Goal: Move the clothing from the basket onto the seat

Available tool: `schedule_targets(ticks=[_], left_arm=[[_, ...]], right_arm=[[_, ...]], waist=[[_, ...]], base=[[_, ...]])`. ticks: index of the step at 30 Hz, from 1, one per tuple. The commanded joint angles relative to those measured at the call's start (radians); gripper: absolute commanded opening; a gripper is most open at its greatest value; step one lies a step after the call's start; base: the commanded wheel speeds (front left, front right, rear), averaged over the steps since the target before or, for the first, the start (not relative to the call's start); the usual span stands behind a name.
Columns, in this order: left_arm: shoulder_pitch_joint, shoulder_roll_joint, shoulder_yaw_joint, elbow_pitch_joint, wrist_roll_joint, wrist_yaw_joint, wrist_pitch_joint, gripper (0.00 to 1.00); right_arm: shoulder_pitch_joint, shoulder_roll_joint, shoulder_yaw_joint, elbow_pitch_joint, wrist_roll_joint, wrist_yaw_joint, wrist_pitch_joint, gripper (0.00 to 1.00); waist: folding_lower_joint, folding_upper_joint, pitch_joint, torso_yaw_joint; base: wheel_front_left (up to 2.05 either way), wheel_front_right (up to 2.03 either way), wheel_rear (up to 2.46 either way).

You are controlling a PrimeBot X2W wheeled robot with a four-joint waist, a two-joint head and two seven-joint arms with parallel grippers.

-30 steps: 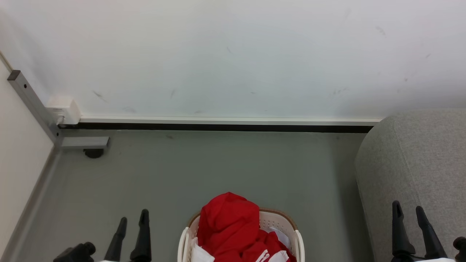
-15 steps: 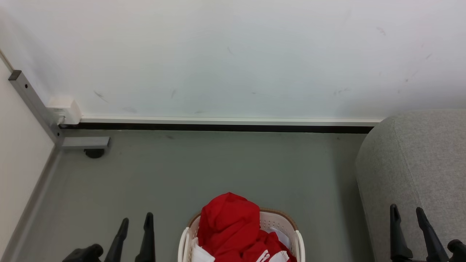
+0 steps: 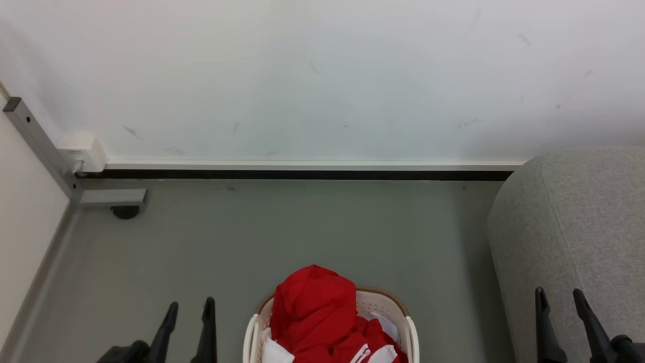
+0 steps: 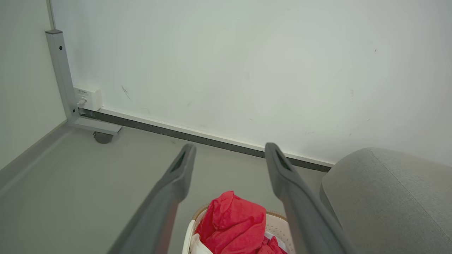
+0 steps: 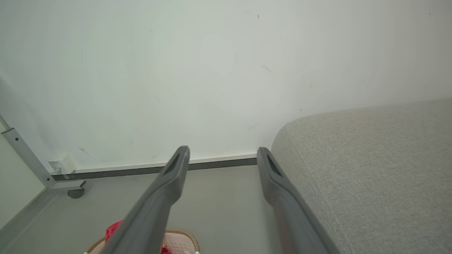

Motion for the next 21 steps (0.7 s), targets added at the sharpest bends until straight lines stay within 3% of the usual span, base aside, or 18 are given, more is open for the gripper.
schedule_targets(ticks=[1, 12, 21], left_arm=[[0.011, 0.009, 0.003, -0.006, 0.029, -0.003, -0.010, 1.00], [0.008, 0.009, 0.005, -0.011, 0.104, -0.007, -0.028, 1.00], [-0.043, 0.009, 0.012, -0.021, 0.151, -0.019, -0.035, 1.00]], right_arm=[[0.008, -0.008, 0.000, 0.000, -0.021, -0.002, -0.009, 1.00], [-0.003, -0.009, 0.017, -0.009, -0.083, -0.002, -0.030, 1.00], [-0.049, -0.008, 0.043, -0.038, -0.088, -0.002, -0.035, 1.00]], waist=[[0.0000, 0.0000, 0.001, -0.003], [0.0000, 0.0000, 0.025, -0.035], [0.0000, 0.0000, 0.118, -0.086]], base=[[0.00, 0.00, 0.00], [0.00, 0.00, 0.00], [0.00, 0.00, 0.00]])
